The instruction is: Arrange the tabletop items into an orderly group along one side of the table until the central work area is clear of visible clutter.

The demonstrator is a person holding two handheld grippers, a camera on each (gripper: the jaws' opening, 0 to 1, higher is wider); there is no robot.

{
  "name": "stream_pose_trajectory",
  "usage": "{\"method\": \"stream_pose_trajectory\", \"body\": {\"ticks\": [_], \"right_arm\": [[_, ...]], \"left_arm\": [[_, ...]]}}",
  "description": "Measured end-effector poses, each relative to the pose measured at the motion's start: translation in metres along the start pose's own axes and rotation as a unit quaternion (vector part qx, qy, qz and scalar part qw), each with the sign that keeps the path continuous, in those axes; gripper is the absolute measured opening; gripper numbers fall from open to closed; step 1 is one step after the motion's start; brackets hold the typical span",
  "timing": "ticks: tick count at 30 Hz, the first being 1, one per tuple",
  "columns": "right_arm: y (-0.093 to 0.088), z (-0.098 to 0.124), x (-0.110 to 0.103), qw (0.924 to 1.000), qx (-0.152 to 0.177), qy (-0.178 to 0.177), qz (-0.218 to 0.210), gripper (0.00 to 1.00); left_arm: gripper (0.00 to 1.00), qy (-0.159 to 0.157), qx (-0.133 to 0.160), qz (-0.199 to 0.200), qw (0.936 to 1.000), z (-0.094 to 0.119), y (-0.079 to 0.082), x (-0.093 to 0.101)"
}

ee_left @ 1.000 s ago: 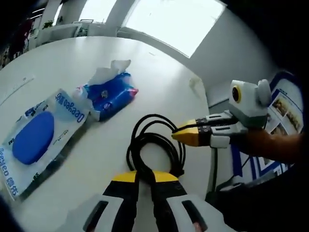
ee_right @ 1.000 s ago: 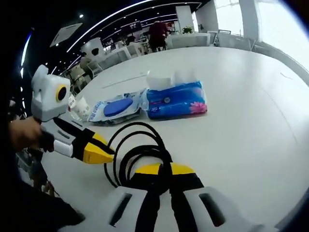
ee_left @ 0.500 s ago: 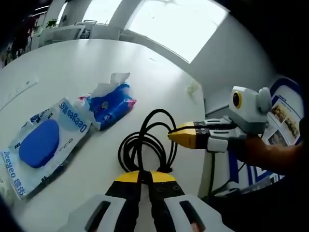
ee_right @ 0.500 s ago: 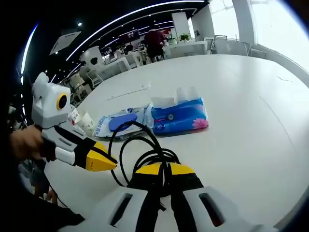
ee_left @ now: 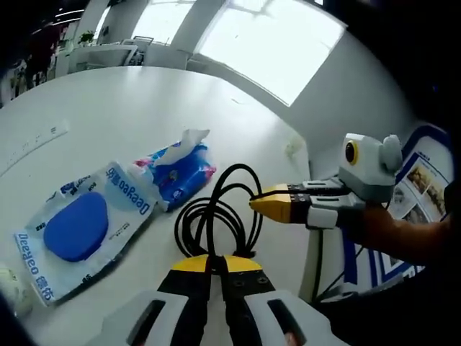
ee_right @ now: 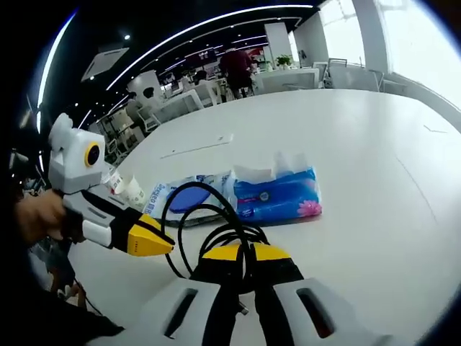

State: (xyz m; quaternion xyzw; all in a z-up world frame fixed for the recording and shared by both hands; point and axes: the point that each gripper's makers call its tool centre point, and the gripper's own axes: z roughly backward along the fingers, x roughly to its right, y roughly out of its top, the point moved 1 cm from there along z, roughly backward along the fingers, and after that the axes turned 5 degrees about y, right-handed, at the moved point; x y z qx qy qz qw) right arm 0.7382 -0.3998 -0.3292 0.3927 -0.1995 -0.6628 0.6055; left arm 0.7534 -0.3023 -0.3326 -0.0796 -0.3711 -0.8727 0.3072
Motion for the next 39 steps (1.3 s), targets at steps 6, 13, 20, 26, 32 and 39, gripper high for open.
{"method": "stream_pose_trajectory", "body": {"ticks": [6,13,20,26,32,39], "right_arm": [[-0.001,-0.012,-0.006,0.9998,-0.011,0.012,0.008,0.0],[-0.014,-0.017,-0.007,0.9993,-0.03,0.022,0.002,0.0],[-0.026,-0.026,-0.002,0.999,-0.039,0.02,-0.002,0.0],[-0.03,-0.032,0.002,0.9988,-0.045,0.017,0.004,0.05],[-0.023,-0.028,0.001,0.9993,-0.029,0.021,0.004,0.18],[-0.016,-0.024,-0.008,0.9991,-0.02,0.034,0.014,0.31]], "left_arm": [[0.04,0.012,-0.005,0.008,0.9999,0.0,-0.004,-0.009],[0.04,0.023,-0.018,0.019,0.9994,-0.003,-0.013,-0.019],[0.05,0.029,-0.021,0.034,0.9988,-0.01,-0.023,-0.027],[0.11,0.039,-0.017,0.034,0.9985,-0.011,-0.03,-0.033],[0.19,0.037,0.001,0.04,0.9985,-0.006,-0.029,-0.034],[0.28,0.032,0.042,0.043,0.9976,0.013,-0.022,-0.03]]}}
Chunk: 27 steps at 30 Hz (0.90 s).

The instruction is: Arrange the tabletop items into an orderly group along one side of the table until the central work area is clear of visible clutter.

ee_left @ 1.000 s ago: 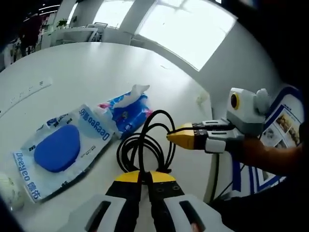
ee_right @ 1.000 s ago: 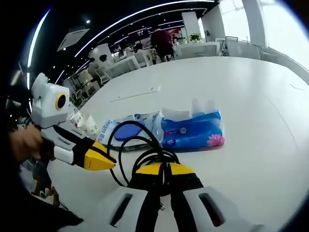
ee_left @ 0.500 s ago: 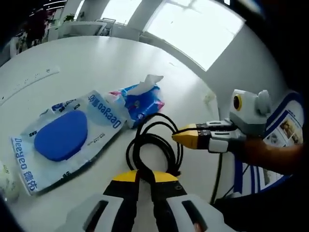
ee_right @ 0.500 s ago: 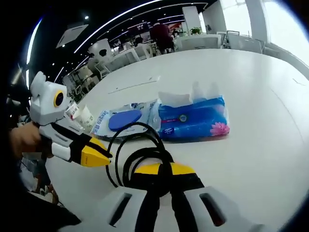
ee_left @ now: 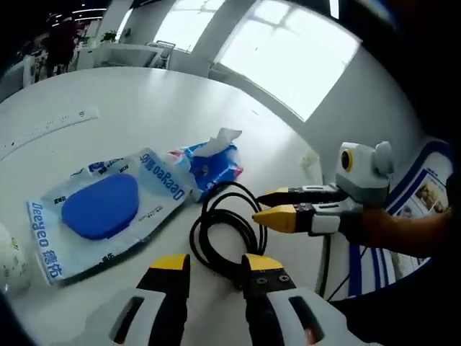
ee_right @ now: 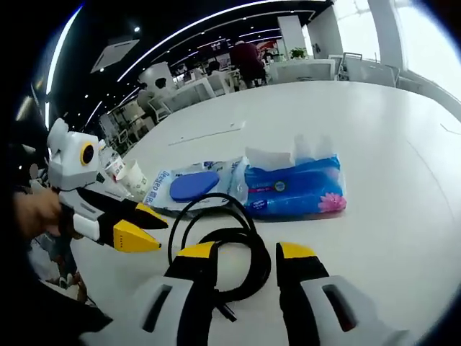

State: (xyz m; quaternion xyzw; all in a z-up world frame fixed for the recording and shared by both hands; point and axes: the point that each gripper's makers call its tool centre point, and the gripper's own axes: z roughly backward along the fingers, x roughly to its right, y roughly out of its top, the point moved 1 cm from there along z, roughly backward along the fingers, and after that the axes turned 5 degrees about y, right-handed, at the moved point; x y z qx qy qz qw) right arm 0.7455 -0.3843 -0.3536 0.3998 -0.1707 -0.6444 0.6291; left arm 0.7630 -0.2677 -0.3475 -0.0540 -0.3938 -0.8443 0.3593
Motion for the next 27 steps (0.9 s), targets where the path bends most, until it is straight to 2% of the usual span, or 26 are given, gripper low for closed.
{"method": "stream_pose_trajectory", "body": {"ticks": [6,10,12,16,27], "right_arm": [[0.002,0.002,-0.004,0.9998,0.005,0.008,0.018,0.4],[0.006,0.005,-0.006,0.9993,0.007,0.017,0.033,0.47],[0.008,0.008,-0.007,0.9989,0.005,0.019,0.043,0.5],[0.01,0.016,-0.005,0.9983,0.005,0.022,0.053,0.55],[0.012,0.04,-0.004,0.9966,0.01,0.032,0.076,0.68]], "left_arm": [[0.33,0.015,0.029,0.001,0.9995,0.022,-0.002,-0.007],[0.37,0.036,0.048,0.005,0.9982,0.04,-0.009,-0.017],[0.41,0.06,0.06,0.009,0.9963,0.05,-0.013,-0.026],[0.44,0.081,0.072,0.018,0.9939,0.072,-0.024,-0.032],[0.55,0.142,0.105,0.017,0.9841,0.132,-0.047,-0.064]]}}
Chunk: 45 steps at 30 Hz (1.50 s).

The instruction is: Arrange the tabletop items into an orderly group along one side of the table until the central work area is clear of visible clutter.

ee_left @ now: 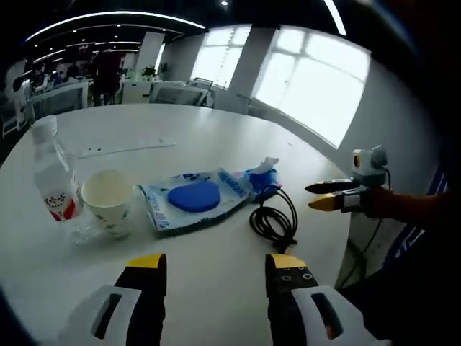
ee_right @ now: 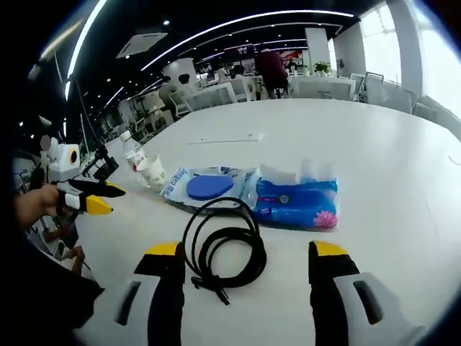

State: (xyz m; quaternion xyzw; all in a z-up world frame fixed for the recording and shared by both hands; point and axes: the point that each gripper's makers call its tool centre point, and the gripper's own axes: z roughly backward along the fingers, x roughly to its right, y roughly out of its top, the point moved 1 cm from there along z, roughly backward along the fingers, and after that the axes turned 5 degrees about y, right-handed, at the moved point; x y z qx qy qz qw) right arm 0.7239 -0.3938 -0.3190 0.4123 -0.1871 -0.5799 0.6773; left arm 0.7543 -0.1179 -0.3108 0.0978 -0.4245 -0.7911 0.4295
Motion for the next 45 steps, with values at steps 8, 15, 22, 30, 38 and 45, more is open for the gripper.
{"method": "stream_pose_trajectory", "body": {"ticks": [8,15,22,30,38,45], "right_arm": [[-0.003,0.015,0.0,0.9999,0.001,0.005,0.016,0.78],[-0.009,0.025,0.003,0.9992,-0.009,0.009,0.038,0.85],[-0.006,0.036,0.002,0.9993,0.001,0.016,0.033,0.91],[-0.007,0.043,-0.004,0.9986,0.005,0.03,0.044,0.99],[-0.007,0.046,-0.005,0.9984,0.01,0.032,0.046,1.0],[-0.009,0.046,-0.003,0.9983,0.004,0.033,0.048,1.0]], "left_arm": [[0.63,0.039,0.017,0.009,0.999,0.027,-0.004,-0.031],[0.73,0.043,0.036,0.016,0.9983,0.041,0.003,-0.03],[0.8,0.06,0.041,0.007,0.9973,0.057,-0.004,-0.035],[0.95,0.064,0.05,-0.001,0.9967,0.073,-0.007,-0.043],[0.99,0.054,0.055,0.001,0.9971,0.08,-0.008,-0.042],[0.99,0.065,0.041,0.007,0.997,0.079,-0.012,-0.046]]}}
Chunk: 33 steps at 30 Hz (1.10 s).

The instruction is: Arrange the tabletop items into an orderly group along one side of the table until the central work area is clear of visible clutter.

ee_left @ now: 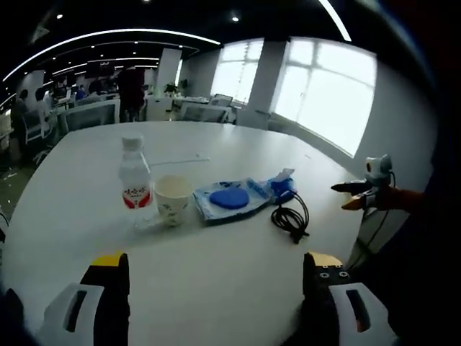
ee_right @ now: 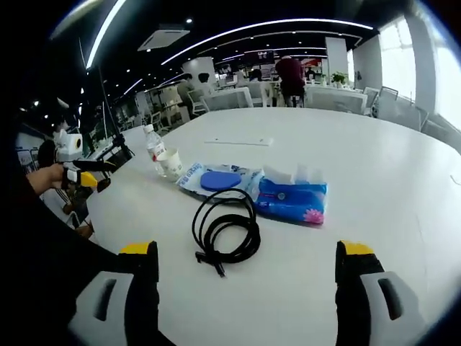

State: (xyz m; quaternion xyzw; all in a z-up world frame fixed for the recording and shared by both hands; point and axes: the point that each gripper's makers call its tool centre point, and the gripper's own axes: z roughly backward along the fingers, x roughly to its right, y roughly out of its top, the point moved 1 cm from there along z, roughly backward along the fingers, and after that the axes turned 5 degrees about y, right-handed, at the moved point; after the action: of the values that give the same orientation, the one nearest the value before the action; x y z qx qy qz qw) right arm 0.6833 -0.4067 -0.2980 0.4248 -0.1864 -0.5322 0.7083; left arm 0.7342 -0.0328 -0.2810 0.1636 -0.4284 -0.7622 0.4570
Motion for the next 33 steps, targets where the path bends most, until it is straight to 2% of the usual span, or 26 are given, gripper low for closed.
{"method": "stream_pose_trajectory", "body": {"ticks": [5,20,25,33], "right_arm": [[0.0,0.0,0.0,1.0,-0.002,0.0,0.0,1.0],[-0.001,-0.001,-0.004,1.0,-0.002,0.005,0.002,0.99],[0.0,0.0,-0.007,1.0,-0.001,0.006,0.003,0.99],[0.003,0.004,-0.008,0.9999,-0.001,0.008,0.007,0.99]], "left_arm": [[0.99,0.002,0.01,0.006,0.9999,0.0,0.002,0.001],[0.99,-0.005,0.001,0.007,1.0,0.001,-0.005,0.008],[0.99,-0.007,0.001,0.004,1.0,0.003,-0.003,0.017],[0.99,-0.009,0.0,0.002,1.0,0.005,0.0,0.019]]}}
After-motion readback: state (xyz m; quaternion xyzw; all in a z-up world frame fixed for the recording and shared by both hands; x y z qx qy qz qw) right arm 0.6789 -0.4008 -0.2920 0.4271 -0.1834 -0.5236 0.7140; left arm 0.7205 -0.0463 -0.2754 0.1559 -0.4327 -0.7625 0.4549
